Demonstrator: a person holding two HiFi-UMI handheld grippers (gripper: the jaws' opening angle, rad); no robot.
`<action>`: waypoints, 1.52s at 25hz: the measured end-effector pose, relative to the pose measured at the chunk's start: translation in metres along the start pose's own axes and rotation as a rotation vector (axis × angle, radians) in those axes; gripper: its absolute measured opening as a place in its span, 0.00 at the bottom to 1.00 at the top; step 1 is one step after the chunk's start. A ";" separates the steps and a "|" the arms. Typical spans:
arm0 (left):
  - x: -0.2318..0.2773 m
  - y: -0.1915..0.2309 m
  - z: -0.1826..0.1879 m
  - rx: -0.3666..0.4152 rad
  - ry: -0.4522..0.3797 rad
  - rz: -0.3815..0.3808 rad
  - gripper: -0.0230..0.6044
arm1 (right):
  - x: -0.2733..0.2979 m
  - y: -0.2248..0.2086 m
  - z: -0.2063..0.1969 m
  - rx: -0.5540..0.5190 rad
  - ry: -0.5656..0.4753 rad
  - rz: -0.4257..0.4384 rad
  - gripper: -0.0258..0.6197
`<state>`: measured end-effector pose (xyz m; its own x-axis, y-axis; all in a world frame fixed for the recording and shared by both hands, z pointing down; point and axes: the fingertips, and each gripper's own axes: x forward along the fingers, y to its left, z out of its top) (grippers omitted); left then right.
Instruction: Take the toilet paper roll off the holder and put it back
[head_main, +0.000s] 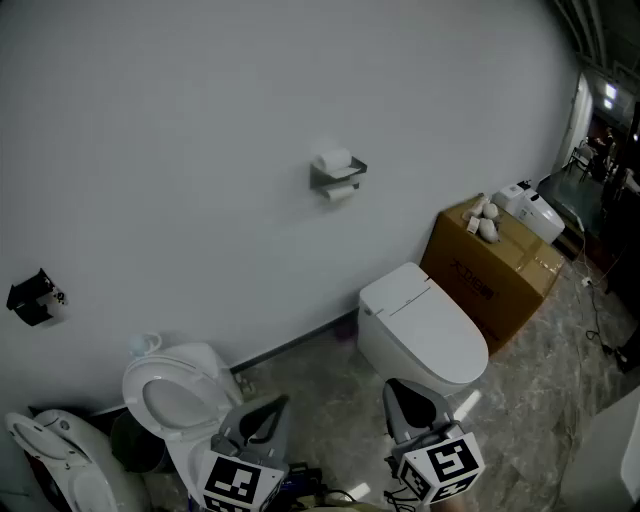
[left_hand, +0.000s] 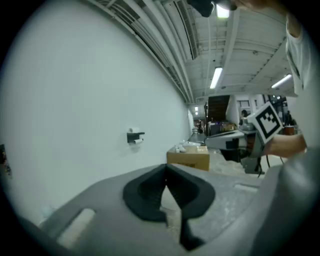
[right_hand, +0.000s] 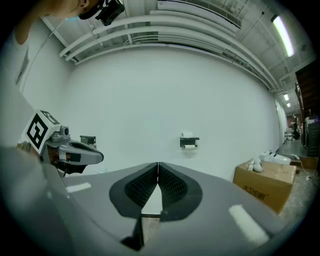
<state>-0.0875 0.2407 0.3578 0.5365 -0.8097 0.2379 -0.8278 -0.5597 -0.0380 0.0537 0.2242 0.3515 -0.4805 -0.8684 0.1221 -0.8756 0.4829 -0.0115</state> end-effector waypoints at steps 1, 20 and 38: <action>0.000 -0.001 0.000 0.001 0.000 -0.001 0.03 | -0.001 0.000 0.000 0.000 0.001 0.000 0.05; -0.003 -0.003 -0.004 -0.016 0.010 0.006 0.03 | -0.006 0.001 -0.006 0.013 0.017 -0.010 0.05; 0.001 -0.020 -0.001 -0.076 0.004 0.059 0.21 | -0.024 -0.015 -0.009 0.118 -0.017 0.020 0.24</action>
<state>-0.0709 0.2515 0.3595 0.4858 -0.8401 0.2413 -0.8682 -0.4958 0.0219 0.0793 0.2390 0.3578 -0.4979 -0.8610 0.1041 -0.8650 0.4845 -0.1305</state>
